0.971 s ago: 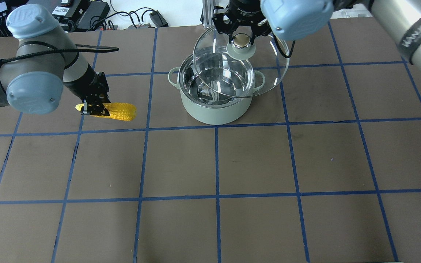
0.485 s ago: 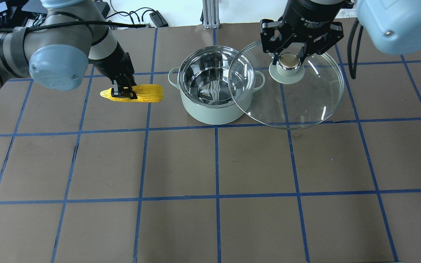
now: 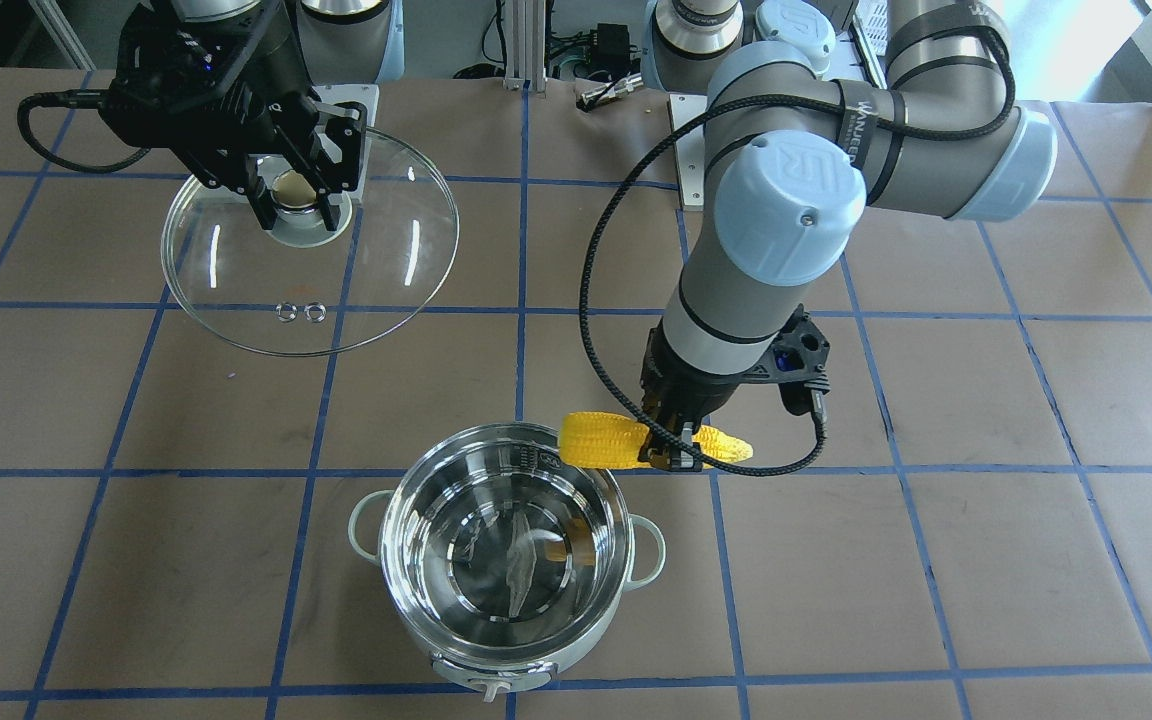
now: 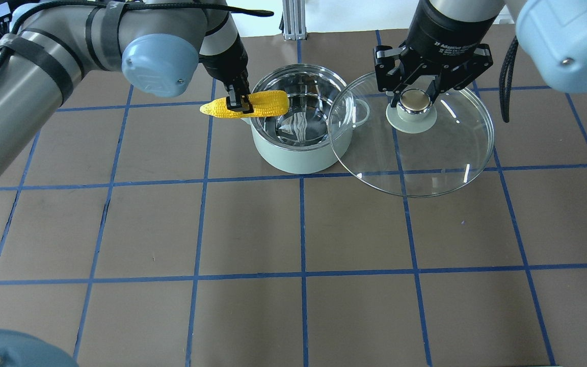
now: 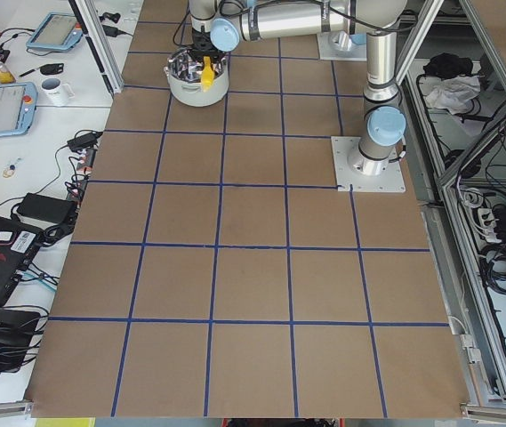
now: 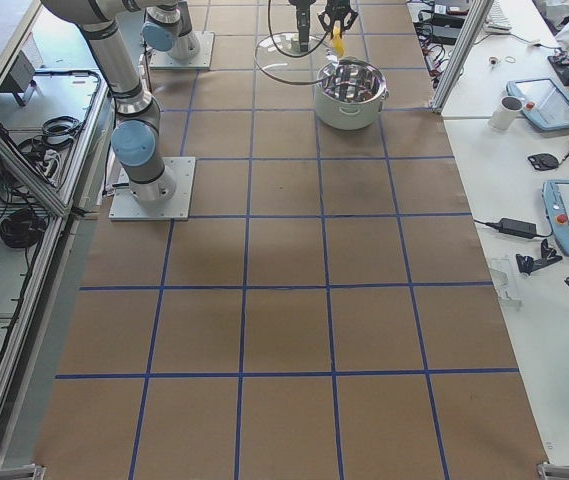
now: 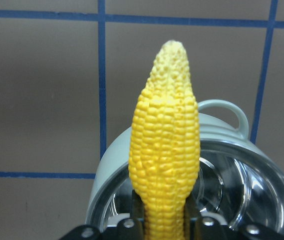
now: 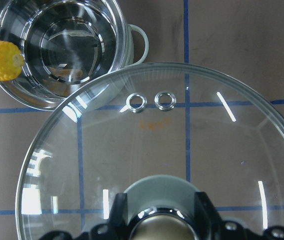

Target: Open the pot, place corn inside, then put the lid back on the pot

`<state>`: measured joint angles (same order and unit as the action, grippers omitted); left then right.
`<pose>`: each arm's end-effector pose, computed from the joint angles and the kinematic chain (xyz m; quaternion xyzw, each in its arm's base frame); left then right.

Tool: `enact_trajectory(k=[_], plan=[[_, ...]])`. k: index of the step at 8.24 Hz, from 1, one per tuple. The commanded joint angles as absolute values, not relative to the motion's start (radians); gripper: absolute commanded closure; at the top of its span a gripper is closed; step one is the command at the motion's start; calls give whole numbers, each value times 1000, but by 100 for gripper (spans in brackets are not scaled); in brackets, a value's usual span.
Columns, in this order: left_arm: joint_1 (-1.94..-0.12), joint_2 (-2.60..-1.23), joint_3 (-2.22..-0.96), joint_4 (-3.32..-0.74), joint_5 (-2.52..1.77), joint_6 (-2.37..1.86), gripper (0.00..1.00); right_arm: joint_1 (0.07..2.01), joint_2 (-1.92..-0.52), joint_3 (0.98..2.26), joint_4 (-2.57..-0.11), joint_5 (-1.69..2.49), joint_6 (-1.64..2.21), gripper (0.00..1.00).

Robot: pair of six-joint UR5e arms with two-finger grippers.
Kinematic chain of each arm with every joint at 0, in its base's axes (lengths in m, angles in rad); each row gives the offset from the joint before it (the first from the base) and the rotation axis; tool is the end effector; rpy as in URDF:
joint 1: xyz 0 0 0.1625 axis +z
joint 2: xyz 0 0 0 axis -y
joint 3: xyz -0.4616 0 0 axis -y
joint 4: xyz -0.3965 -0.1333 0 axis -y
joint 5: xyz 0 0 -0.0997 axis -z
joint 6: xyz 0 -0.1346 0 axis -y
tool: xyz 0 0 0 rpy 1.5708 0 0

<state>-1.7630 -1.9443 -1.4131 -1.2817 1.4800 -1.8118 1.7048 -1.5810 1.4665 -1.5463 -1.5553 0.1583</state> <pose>-0.2699 -0.6249 0.3810 0.7218 -0.6897 -0.0185 0.0553 0.2011 -0.4780 0.5443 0.0118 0.9989 -0.0434 0.0142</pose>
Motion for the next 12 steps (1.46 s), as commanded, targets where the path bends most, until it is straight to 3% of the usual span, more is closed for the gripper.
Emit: enact_trajectory(k=[1, 3, 8, 12], plan=[[-1821, -2026, -1315, -1284, 1482, -1871, 78, 1704, -1582, 1468, -1545, -1559, 141, 83], [-1828, -2075, -1280, -1279, 1480, -1896, 72, 1703, -1582, 1468, -1545, -1559, 141, 85], [-1865, -2155, -1256, -1264, 1482, -1965, 71, 1703, -1583, 1468, -1543, -1557, 138, 87], [-1865, -2187, -1160, -1284, 1483, -1960, 69, 1703, -1583, 1468, -1540, -1559, 138, 88]])
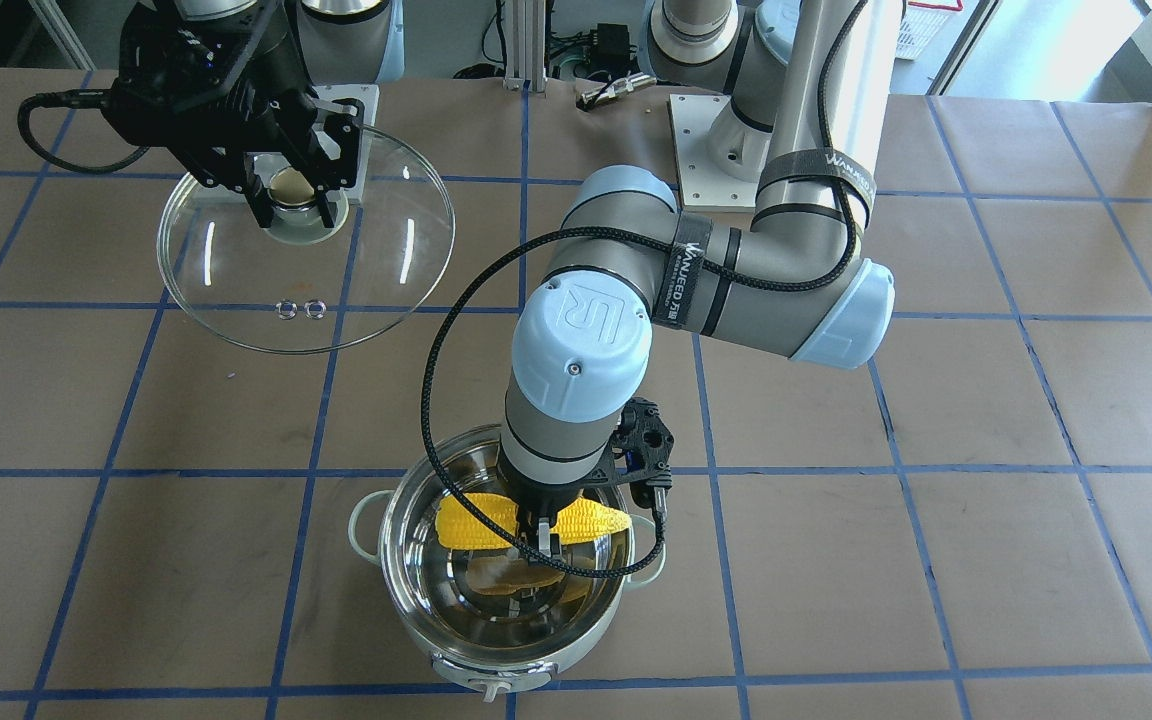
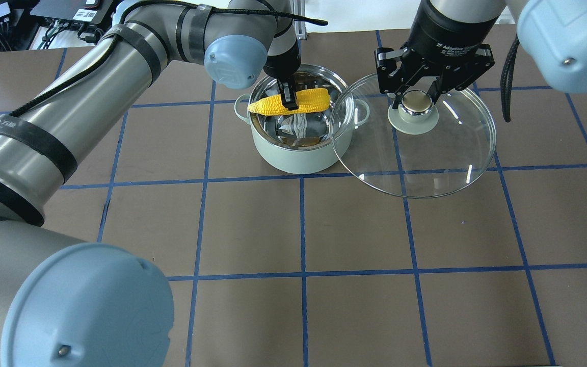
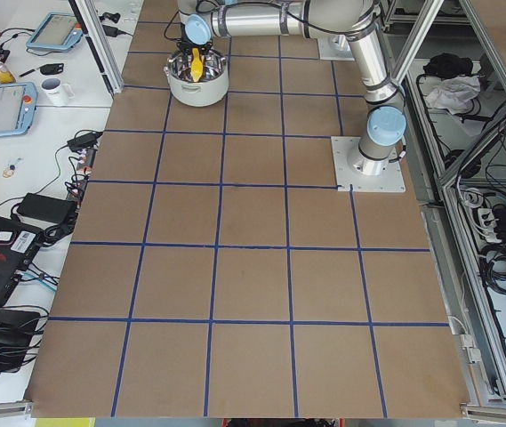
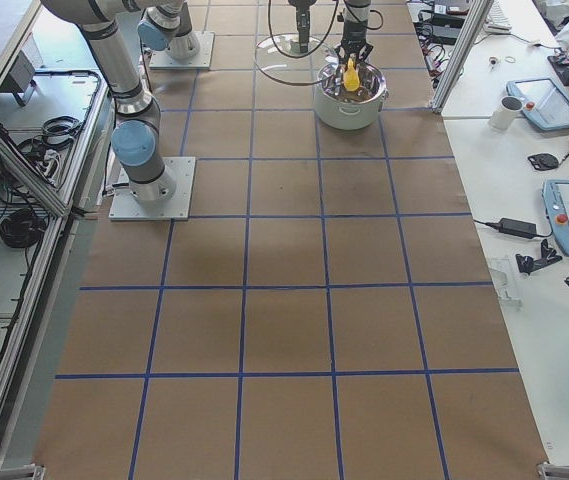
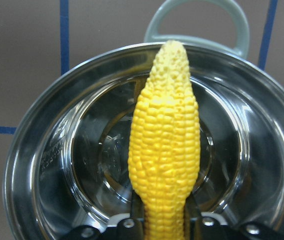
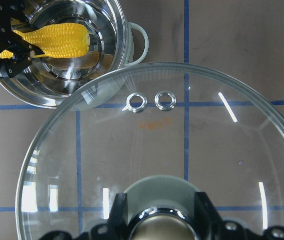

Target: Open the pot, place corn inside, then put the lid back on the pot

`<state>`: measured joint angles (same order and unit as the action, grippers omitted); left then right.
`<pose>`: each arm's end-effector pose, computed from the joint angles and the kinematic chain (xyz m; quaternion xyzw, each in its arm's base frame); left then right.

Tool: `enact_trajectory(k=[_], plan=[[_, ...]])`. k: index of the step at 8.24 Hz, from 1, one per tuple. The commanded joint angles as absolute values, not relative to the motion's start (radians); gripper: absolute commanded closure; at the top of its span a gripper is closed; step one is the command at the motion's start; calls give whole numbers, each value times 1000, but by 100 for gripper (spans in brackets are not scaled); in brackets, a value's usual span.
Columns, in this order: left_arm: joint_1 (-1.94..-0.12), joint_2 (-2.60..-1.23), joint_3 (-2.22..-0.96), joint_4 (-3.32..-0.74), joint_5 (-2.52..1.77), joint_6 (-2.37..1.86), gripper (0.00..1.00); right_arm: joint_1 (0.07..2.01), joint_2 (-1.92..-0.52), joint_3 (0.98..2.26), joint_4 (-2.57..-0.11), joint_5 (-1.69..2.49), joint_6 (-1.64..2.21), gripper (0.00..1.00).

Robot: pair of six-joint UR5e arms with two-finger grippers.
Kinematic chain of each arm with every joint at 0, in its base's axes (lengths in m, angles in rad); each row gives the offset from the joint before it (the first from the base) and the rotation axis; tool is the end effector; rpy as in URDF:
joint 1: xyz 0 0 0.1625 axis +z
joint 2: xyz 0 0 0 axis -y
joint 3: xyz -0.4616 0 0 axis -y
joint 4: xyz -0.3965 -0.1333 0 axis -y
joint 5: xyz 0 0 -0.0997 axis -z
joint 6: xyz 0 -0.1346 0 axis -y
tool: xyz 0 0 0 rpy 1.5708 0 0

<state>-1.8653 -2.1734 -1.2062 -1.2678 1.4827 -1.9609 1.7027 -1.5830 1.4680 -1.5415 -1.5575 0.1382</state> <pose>-0.3581 -0.6805 0.3220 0.7380 -0.6726 -0.0258 0.0482 0.1996 -0.4770 0.5440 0.0029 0.9991 -0.0416 0.0123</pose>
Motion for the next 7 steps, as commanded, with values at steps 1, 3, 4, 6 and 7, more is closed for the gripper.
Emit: enact_trajectory(k=[1, 3, 4, 6, 7], plan=[[-1865, -2195, -1158, -1284, 1482, -1960, 67, 1703, -1583, 1468, -1540, -1559, 138, 88], [-1865, -2206, -1160, -1281, 1482, -1962, 64, 1703, -1583, 1468, -1542, -1559, 138, 88], [-1865, -2206, -1160, -1281, 1482, -1967, 64, 1703, -1583, 1468, -1542, -1559, 138, 88], [-1871, -2206, -1158, -1279, 1482, -1976, 63, 1703, -1583, 1468, -1542, -1557, 138, 88], [-1878, -2206, -1160, -1279, 1485, -1977, 62, 1703, -1583, 1468, -1543, -1557, 138, 88]])
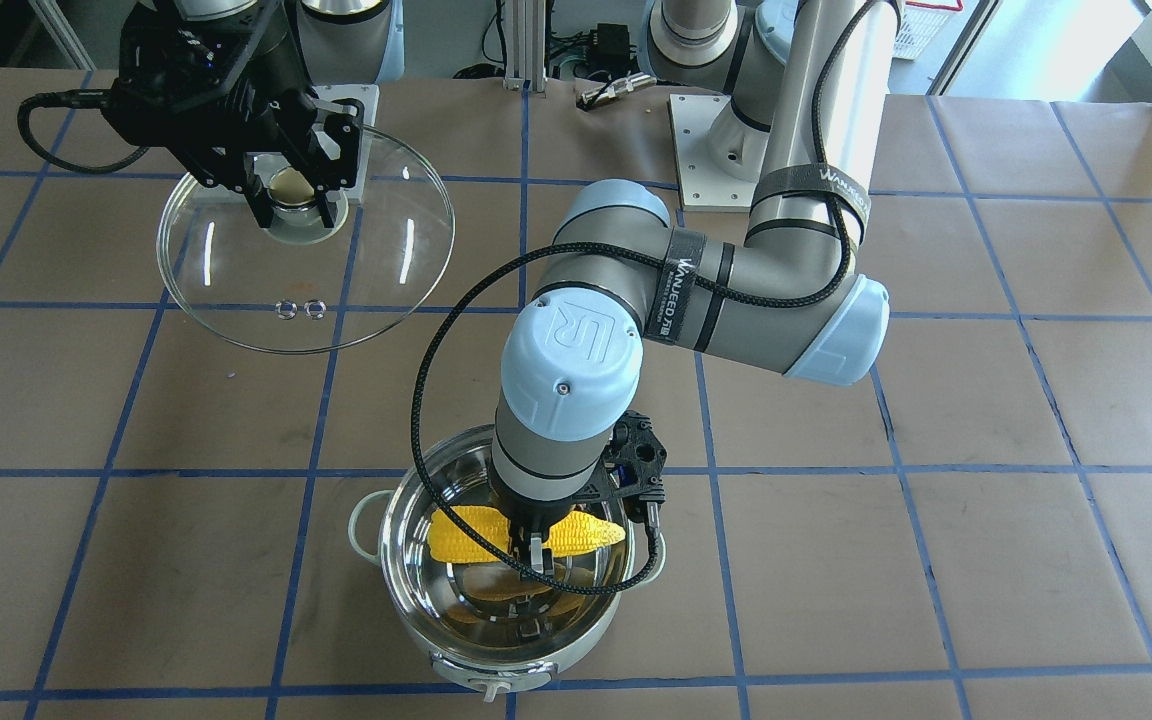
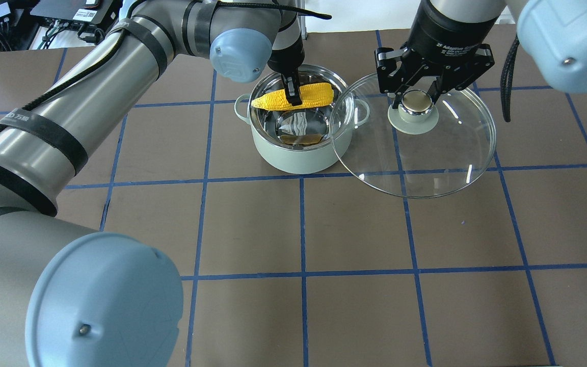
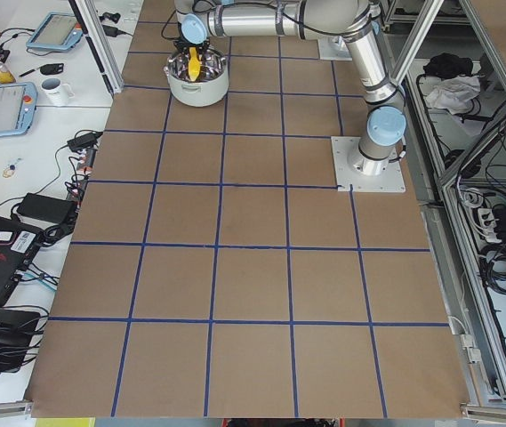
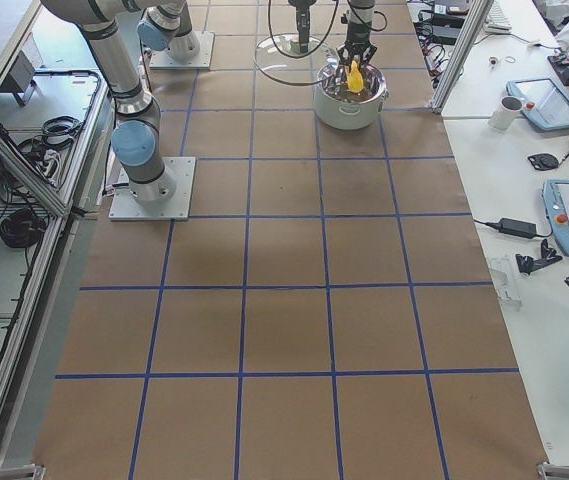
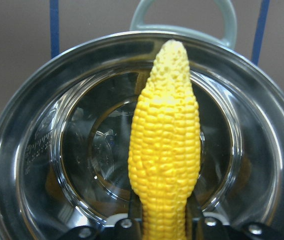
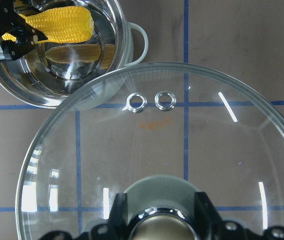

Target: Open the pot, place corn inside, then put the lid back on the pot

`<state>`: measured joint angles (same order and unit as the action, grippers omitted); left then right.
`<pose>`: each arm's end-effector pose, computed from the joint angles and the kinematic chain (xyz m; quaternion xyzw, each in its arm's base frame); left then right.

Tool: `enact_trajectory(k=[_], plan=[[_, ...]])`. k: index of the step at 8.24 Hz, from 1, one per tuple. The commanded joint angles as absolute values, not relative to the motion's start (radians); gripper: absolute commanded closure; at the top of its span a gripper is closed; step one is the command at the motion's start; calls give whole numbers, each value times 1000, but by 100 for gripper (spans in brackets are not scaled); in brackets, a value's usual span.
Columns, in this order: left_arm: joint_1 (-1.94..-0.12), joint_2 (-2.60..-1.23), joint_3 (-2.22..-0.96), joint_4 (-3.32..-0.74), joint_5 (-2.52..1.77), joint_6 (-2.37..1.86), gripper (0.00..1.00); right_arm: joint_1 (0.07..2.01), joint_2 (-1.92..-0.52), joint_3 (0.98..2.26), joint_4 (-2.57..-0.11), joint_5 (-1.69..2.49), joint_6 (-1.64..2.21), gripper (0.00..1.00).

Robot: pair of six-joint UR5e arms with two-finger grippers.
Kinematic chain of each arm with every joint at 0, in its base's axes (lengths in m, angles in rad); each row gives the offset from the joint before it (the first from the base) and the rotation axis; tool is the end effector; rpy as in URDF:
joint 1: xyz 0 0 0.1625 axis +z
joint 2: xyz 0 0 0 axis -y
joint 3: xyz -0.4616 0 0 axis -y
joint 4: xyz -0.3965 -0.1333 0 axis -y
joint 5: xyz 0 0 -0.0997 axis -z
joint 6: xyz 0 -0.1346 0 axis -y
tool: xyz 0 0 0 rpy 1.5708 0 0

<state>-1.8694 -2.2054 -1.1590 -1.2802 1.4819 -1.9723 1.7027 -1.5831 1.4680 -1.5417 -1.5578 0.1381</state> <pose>-0.3650 -0.6922 0.3196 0.7404 -0.6699 -0.0260 0.0494 0.1995 -0.4770 0.5441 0.0028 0.9991 -0.0417 0.0122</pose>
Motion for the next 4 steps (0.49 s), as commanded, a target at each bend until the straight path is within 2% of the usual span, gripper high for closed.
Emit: enact_trajectory(k=[1, 2, 4], plan=[[-1879, -2206, -1160, -1276, 1486, -1977, 58, 1703, -1583, 1468, -1543, -1557, 138, 88], [-1879, -2206, -1161, -1273, 1482, -1977, 48, 1703, -1583, 1468, -1542, -1557, 138, 88], [-1879, -2204, -1161, -1232, 1489, -1974, 19, 1703, -1583, 1468, -1545, -1555, 138, 88]])
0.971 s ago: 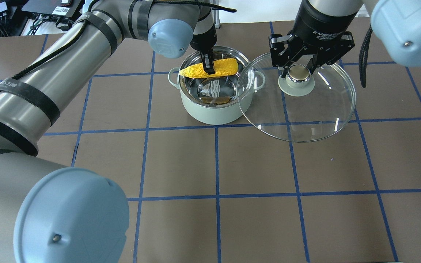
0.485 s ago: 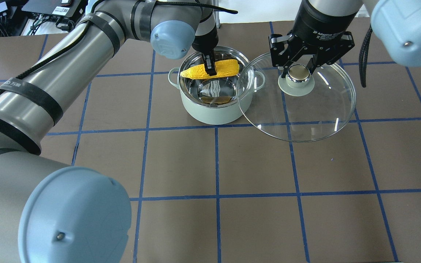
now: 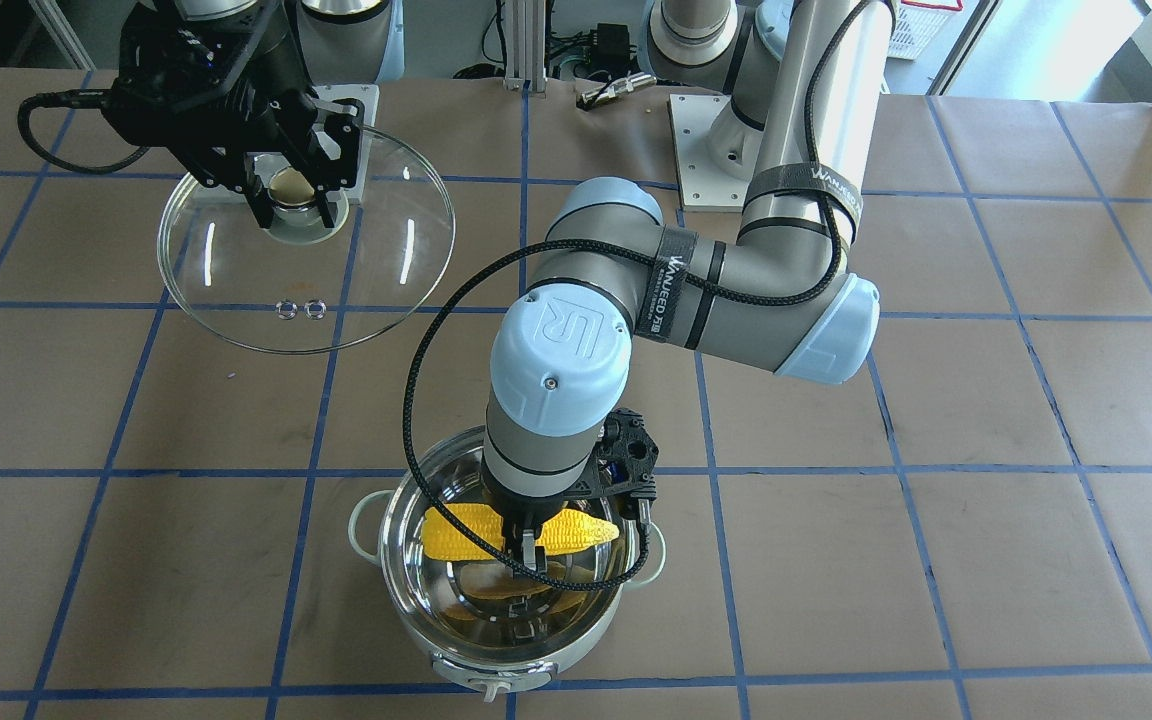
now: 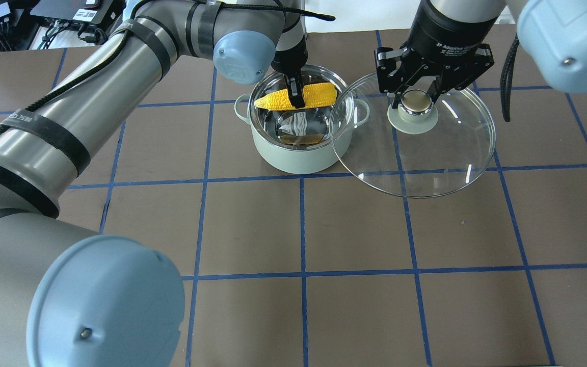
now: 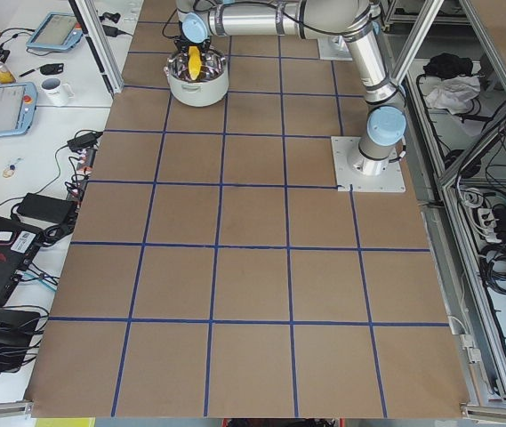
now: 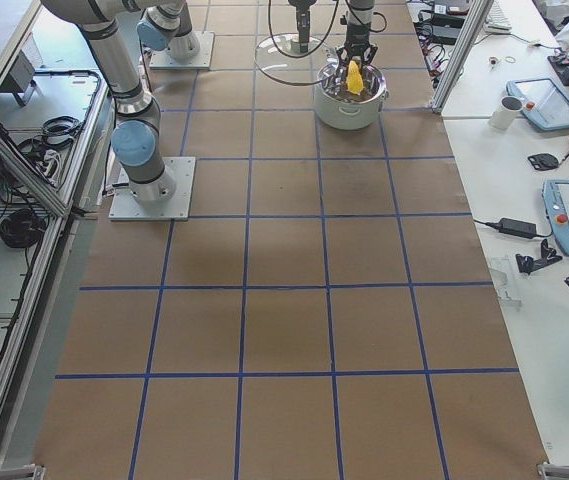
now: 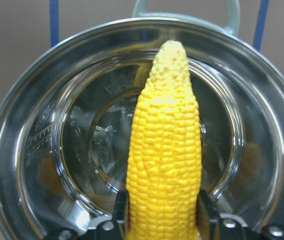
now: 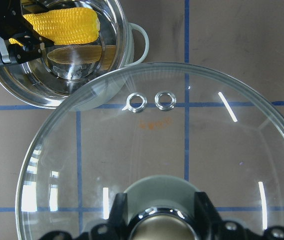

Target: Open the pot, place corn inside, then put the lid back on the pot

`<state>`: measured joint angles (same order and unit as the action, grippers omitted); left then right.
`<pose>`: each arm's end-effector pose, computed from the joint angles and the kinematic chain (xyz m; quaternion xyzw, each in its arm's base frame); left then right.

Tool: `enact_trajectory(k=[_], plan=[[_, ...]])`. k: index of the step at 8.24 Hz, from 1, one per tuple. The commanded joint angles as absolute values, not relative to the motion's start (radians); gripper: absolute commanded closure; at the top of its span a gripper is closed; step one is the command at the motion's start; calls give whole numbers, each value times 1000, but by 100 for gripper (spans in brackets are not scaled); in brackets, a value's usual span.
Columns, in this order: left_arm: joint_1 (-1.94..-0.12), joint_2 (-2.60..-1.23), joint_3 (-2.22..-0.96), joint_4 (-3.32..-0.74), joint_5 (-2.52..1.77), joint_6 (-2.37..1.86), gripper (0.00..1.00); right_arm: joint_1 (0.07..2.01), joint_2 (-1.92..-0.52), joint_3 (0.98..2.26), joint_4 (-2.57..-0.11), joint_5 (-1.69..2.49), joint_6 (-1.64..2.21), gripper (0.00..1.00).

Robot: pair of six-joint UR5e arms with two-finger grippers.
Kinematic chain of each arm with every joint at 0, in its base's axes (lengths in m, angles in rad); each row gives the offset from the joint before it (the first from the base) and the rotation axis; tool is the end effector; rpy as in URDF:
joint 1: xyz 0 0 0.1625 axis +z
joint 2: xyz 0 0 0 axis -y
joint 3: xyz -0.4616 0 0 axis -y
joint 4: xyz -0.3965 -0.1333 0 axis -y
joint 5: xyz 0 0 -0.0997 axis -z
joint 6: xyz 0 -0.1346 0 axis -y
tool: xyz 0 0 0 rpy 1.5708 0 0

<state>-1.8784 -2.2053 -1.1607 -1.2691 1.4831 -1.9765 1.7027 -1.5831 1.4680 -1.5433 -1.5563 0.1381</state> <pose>-0.3714 -0.6899 0.3200 0.7385 -0.6717 -0.0238 0.0533 0.1997 -0.4772 0.5443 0.0028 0.9990 -0.0424 0.0131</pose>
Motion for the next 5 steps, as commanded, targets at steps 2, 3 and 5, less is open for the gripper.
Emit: enact_trajectory(k=[2, 3, 5], plan=[[-1879, -2203, -1161, -1197, 1493, -1976, 1, 1703, -1583, 1468, -1548, -1557, 138, 88], [-1879, -2203, -1161, -1195, 1493, -1974, 0, 1703, -1583, 1468, -1548, -1555, 138, 88], [-1879, -2195, -1160, -1196, 1490, -1957, 0, 1703, -1583, 1467, -1549, -1554, 137, 88]])
